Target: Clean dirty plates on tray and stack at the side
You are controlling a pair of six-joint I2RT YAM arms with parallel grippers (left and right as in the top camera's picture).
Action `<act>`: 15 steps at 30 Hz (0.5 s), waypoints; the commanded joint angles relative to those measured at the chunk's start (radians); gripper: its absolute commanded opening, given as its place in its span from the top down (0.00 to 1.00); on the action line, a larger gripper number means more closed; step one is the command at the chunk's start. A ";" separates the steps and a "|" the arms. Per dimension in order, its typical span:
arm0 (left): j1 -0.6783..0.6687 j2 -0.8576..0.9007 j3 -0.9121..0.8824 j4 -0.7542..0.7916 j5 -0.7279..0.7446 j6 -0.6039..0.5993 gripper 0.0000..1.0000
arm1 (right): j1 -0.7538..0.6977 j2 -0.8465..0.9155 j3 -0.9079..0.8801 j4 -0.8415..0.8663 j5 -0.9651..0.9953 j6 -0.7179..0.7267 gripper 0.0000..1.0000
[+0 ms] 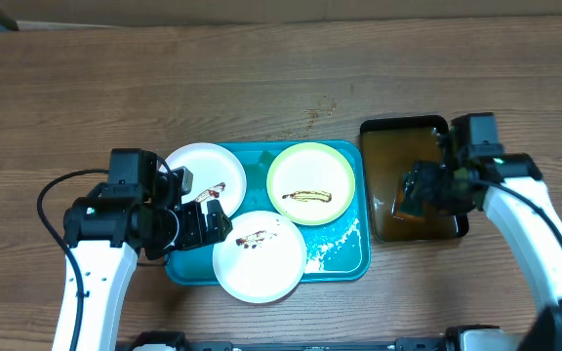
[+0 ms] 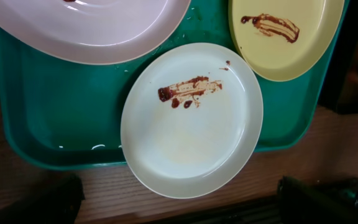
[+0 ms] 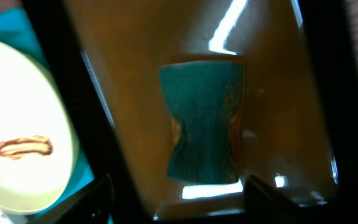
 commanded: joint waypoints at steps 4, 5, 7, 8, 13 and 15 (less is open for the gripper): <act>-0.002 0.014 0.026 0.001 0.016 -0.009 0.00 | 0.032 0.139 0.023 0.058 0.055 0.046 0.46; -0.002 0.014 0.026 0.001 0.015 -0.009 0.00 | 0.036 0.157 0.023 0.064 0.067 0.068 0.46; -0.002 0.014 0.026 0.000 0.015 -0.009 0.00 | 0.038 0.189 0.023 0.077 0.074 0.082 0.47; -0.002 0.014 0.026 0.001 0.015 -0.009 0.00 | 0.038 0.207 0.023 0.085 0.077 0.084 0.47; -0.002 0.014 0.026 0.001 0.014 -0.009 0.00 | 0.038 0.267 0.023 0.109 0.092 0.085 0.55; -0.002 0.014 0.026 0.002 0.015 -0.009 0.00 | 0.038 0.276 0.023 0.108 0.092 0.085 0.74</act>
